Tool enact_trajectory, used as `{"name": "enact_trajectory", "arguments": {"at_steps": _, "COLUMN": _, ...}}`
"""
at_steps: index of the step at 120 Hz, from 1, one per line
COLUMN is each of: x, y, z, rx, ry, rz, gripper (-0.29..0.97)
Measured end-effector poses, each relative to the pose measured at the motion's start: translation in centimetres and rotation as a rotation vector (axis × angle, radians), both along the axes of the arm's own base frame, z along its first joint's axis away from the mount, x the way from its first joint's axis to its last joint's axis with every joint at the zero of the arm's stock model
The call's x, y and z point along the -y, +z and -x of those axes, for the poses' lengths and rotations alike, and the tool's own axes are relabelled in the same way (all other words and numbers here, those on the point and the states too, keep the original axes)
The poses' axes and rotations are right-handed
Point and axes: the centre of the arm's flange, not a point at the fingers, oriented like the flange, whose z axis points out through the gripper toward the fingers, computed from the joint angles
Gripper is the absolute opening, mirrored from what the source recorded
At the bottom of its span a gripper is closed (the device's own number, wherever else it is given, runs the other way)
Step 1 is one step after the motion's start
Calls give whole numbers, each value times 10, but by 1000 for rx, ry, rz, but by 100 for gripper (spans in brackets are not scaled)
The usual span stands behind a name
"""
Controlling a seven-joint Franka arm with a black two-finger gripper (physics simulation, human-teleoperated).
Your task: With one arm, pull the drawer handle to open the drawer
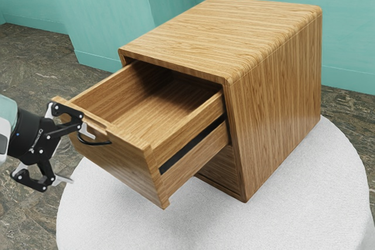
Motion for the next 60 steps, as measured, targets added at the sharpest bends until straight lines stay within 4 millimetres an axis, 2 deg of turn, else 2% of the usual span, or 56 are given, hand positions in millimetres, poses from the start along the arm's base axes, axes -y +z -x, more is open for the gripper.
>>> {"name": "enact_trajectory", "arguments": {"at_steps": 12, "x": 3, "y": 10, "z": 4, "rx": 6, "ry": -5, "rz": -4, "gripper": 67}}
{"name": "enact_trajectory", "arguments": {"at_steps": 18, "x": 2, "y": 22, "z": 7, "rx": 19, "ry": -5, "rz": -3, "gripper": 67}}
{"name": "enact_trajectory", "arguments": {"at_steps": 22, "x": 4, "y": 37, "z": 9, "rx": 35, "ry": -2, "rz": -7, "gripper": 67}}
{"name": "enact_trajectory", "arguments": {"at_steps": 26, "x": 7, "y": 65, "z": 6, "rx": 54, "ry": 10, "rz": -15, "gripper": 68}}
{"name": "enact_trajectory", "arguments": {"at_steps": 30, "x": 8, "y": 97, "z": -7, "rx": 53, "ry": 34, "rz": -17, "gripper": 68}}
{"name": "enact_trajectory", "arguments": {"at_steps": 34, "x": 5, "y": 129, "z": -39, "rx": 15, "ry": 87, "rz": -22, "gripper": 68}}
{"name": "enact_trajectory", "arguments": {"at_steps": 38, "x": -2, "y": 142, "z": -72, "rx": -49, "ry": 156, "rz": -26, "gripper": 68}}
{"name": "enact_trajectory", "arguments": {"at_steps": 43, "x": -16, "y": 134, "z": -122, "rx": -159, "ry": 261, "rz": -25, "gripper": 68}}
{"name": "enact_trajectory", "arguments": {"at_steps": 48, "x": -26, "y": 115, "z": -154, "rx": -261, "ry": 355, "rz": -12, "gripper": 68}}
{"name": "enact_trajectory", "arguments": {"at_steps": 53, "x": -32, "y": 101, "z": -169, "rx": -335, "ry": 447, "rz": 7, "gripper": 68}}
{"name": "enact_trajectory", "arguments": {"at_steps": 60, "x": -37, "y": 90, "z": -177, "rx": -395, "ry": 565, "rz": 37, "gripper": 68}}
